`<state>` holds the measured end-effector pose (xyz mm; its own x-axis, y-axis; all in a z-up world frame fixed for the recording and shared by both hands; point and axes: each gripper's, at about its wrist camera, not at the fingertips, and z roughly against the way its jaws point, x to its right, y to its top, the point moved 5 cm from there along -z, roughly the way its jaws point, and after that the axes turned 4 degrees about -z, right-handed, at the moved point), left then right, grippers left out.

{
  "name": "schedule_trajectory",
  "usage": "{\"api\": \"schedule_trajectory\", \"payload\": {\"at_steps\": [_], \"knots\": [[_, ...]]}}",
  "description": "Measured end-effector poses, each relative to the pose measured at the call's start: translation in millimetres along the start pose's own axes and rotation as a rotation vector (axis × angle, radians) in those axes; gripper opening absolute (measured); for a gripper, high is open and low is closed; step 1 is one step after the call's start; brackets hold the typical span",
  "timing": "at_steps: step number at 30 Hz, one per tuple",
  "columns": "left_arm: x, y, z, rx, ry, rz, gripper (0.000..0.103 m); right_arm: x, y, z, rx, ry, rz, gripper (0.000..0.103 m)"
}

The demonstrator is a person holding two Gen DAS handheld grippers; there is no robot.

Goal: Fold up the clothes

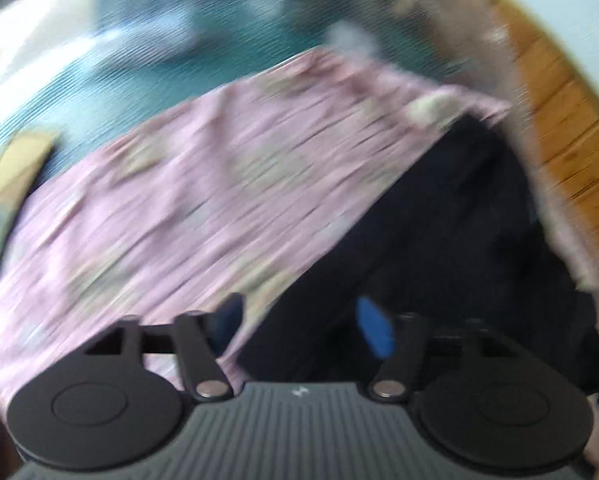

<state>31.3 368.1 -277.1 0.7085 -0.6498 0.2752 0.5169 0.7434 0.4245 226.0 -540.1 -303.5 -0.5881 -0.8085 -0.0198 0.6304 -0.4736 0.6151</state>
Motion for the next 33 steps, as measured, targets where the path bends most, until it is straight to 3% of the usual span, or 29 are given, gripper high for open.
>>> {"api": "schedule_trajectory", "payload": {"at_steps": [4,8,10,12,15,19,21,24,26,28,30,33], "knots": [[53,79,-39,0.107,-0.084,-0.064,0.093,-70,21,3,-0.01,0.111,0.045,0.056],[54,81,-35,0.102,-0.179,-0.086,0.094,-157,18,1,-0.053,0.254,0.103,0.069],[55,83,-33,0.1,-0.226,-0.097,0.084,-191,7,-3,-0.09,0.302,0.137,0.07],[55,84,-30,0.097,-0.273,-0.108,0.027,-216,-7,-11,-0.13,0.335,0.163,0.071],[56,85,-27,0.093,-0.344,-0.124,0.018,-236,-19,-25,-0.19,0.37,0.129,0.068],[57,88,-21,0.088,-0.438,-0.146,0.018,-246,-10,-40,-0.221,0.457,0.035,0.07],[52,88,-20,0.079,-0.461,-0.147,0.024,-253,-2,-46,-0.213,0.477,0.031,0.073],[26,102,-44,0.056,-0.372,-0.059,0.027,-267,8,-64,-0.209,0.506,0.035,0.08],[20,116,-67,0.053,-0.359,0.025,0.033,-280,16,-80,-0.224,0.52,0.036,0.081],[22,125,-83,0.061,-0.286,0.032,0.048,-288,22,-93,-0.226,0.501,0.058,0.082],[24,122,-82,0.055,-0.249,0.039,0.073,-297,27,-107,-0.227,0.481,0.08,0.082],[24,98,-56,0.088,-0.178,-0.025,0.09,-309,36,-127,-0.23,0.452,0.113,0.082]]}}
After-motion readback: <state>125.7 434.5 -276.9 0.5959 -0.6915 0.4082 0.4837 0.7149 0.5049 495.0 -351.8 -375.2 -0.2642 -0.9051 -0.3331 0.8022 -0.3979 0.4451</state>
